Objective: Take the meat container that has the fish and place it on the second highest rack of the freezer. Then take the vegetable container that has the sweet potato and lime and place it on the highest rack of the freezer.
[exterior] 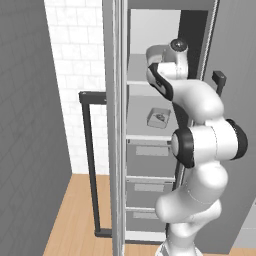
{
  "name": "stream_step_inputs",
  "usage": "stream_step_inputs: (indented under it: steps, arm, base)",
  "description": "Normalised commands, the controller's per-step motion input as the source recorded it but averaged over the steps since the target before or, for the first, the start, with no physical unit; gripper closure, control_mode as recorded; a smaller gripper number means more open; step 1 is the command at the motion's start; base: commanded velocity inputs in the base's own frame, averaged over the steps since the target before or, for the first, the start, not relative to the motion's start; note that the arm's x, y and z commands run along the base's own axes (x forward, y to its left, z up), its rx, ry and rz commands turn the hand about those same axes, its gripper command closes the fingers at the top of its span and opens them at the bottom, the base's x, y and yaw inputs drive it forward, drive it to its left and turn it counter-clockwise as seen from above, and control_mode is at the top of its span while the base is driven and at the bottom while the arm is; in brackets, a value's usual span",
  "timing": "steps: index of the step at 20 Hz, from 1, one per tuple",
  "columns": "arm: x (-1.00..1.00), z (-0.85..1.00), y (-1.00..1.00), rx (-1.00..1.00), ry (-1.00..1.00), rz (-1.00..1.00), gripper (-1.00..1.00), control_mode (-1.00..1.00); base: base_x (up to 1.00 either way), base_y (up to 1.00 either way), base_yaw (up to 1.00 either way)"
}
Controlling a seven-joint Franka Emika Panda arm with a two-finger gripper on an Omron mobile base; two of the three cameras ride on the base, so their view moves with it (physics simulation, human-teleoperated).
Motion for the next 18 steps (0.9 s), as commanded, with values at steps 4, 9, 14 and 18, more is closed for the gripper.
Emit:
stream_step_inputs:
  steps: [4, 9, 14, 18]
  arm:
    - [0.50, 0.00, 0.00, 0.00, 0.00, -0.04, 1.00, -1.00]
    - [0.22, 0.00, 0.00, 0.00, 0.00, -0.01, 1.00, -1.00]
    - [0.13, -0.06, 0.00, 0.00, 0.00, 0.00, 1.00, -1.00]
    - [0.00, -0.03, 0.00, 0.00, 0.00, 0.00, 1.00, -1.00]
  base:
    - [0.00, 0.00, 0.00]
    - [0.00, 0.00, 0.00]
    - [0.00, 0.00, 0.00]
    - [0.00, 0.00, 0.00]
